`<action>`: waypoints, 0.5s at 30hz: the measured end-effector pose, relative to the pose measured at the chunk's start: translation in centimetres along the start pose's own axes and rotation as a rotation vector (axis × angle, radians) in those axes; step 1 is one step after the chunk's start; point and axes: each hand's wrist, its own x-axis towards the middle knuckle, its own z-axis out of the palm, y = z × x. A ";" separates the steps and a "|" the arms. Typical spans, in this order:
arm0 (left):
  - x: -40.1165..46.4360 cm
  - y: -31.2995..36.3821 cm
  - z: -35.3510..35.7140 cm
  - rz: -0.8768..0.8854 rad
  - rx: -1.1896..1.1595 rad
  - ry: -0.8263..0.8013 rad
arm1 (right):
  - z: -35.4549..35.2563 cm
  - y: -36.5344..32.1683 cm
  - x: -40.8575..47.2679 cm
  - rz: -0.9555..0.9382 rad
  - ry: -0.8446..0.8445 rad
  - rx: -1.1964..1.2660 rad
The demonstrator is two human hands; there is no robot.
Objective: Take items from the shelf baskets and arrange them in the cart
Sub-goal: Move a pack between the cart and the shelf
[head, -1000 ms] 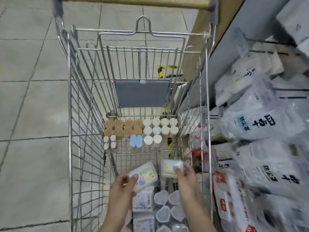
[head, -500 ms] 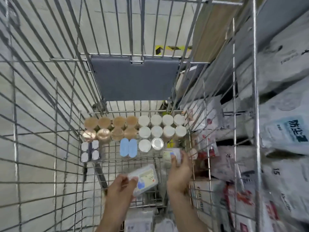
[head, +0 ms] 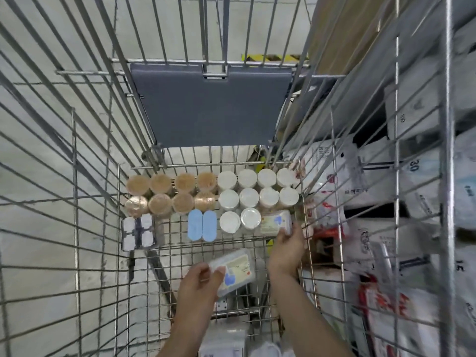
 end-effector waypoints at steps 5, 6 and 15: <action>1.0 -0.2 0.7 -0.023 0.016 0.006 | -0.3 0.5 -0.7 -0.020 -0.070 -0.028; 1.1 -0.1 0.9 -0.024 0.023 0.015 | -0.5 0.6 -0.9 -0.009 -0.095 -0.013; 2.5 0.8 3.6 -0.088 -0.062 0.004 | -3.8 0.4 -2.1 0.235 -0.249 0.351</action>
